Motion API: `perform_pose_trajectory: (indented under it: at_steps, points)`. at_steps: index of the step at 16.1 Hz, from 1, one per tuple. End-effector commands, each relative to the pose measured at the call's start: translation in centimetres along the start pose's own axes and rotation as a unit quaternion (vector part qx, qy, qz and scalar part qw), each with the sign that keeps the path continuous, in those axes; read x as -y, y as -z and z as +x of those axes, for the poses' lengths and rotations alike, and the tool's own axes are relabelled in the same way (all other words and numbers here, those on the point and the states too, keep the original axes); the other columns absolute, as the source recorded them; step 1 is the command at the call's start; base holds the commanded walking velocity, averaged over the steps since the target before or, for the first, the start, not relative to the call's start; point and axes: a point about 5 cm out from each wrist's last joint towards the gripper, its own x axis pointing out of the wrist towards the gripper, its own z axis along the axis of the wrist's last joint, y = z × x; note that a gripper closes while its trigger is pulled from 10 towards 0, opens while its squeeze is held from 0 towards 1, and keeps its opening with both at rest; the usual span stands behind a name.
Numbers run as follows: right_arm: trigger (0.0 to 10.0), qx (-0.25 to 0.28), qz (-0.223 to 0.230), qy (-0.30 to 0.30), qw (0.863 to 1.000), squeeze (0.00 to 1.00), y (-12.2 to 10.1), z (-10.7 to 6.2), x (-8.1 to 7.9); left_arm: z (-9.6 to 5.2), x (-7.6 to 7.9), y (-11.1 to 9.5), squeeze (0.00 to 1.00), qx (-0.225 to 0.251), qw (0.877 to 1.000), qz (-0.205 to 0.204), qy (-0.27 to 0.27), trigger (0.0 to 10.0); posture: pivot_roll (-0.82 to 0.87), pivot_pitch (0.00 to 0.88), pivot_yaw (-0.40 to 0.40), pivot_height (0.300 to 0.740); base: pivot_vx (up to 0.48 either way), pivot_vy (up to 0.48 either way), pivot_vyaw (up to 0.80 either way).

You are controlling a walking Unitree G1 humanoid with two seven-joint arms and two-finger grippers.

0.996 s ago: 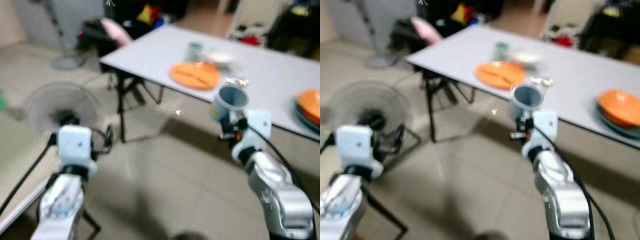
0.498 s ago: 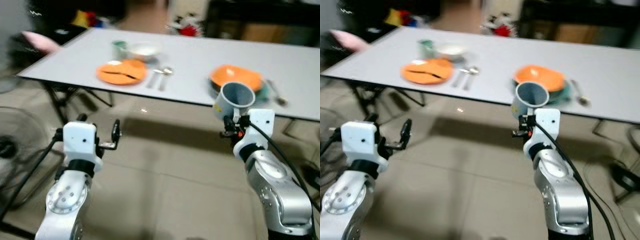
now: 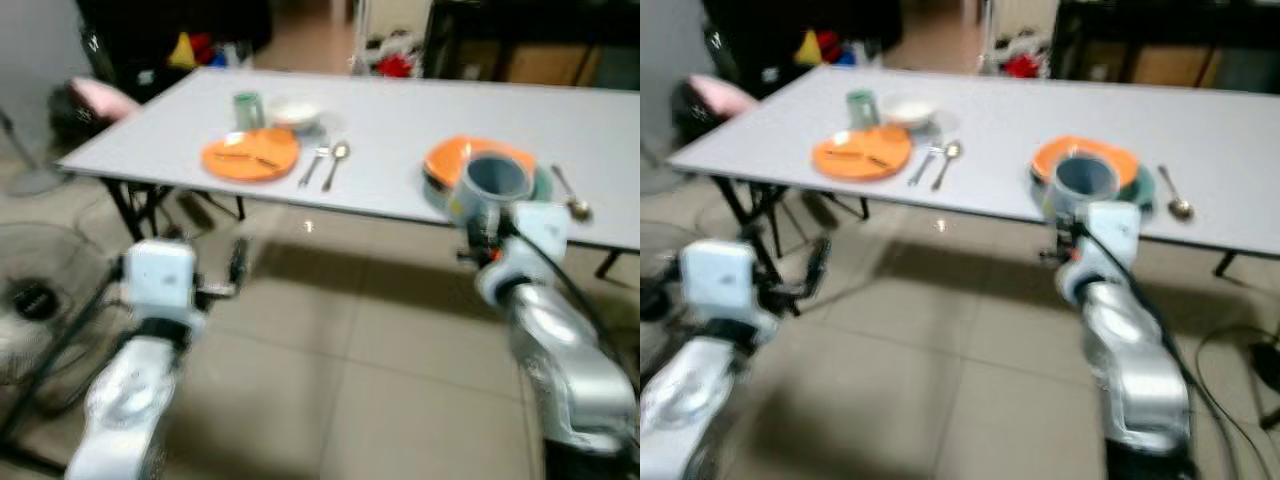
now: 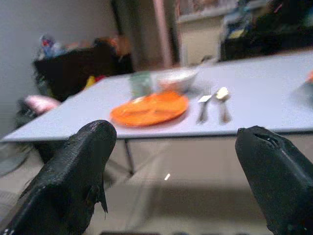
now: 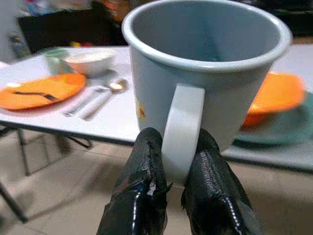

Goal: Setting the table

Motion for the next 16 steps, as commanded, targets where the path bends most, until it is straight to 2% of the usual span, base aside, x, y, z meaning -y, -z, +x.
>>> perform_pose_trajectory:
  at_steps: [1,9,12,14,16]
  points:
    - [10.0,0.014,-0.006,0.018,1.0,0.0,-0.6,0.0,1.0,0.3,0.5,-0.1,0.0,0.001,1.0,-0.002,0.014,10.0,-0.1,0.0,0.042,0.74,0.405,0.0,-0.79]
    - [10.0,0.05,-0.015,0.017,0.998,0.0,-2.8,0.3,1.6,1.1,0.1,-0.8,0.0,0.022,1.0,0.0,0.015,10.0,-0.11,0.0,0.044,0.74,0.404,0.0,-0.79]
    - [10.0,0.067,0.006,-0.05,0.996,0.0,-4.0,1.0,1.0,1.7,-1.1,-2.1,0.0,0.047,0.999,0.014,-0.015,10.0,-0.1,0.0,0.039,0.74,0.405,0.0,0.0]
    - [10.0,0.07,0.012,-0.075,0.995,0.0,-4.3,1.1,0.7,1.6,-1.5,-2.4,0.0,0.053,0.998,0.019,-0.026,10.0,-0.09,0.0,0.034,0.74,0.401,0.0,0.0]
    - [10.0,0.068,0.002,-0.109,0.992,0.0,-4.6,1.2,0.1,1.4,-2.1,-2.7,0.0,0.058,0.997,0.028,-0.041,10.0,-0.09,0.0,0.034,0.74,0.403,0.0,0.32]
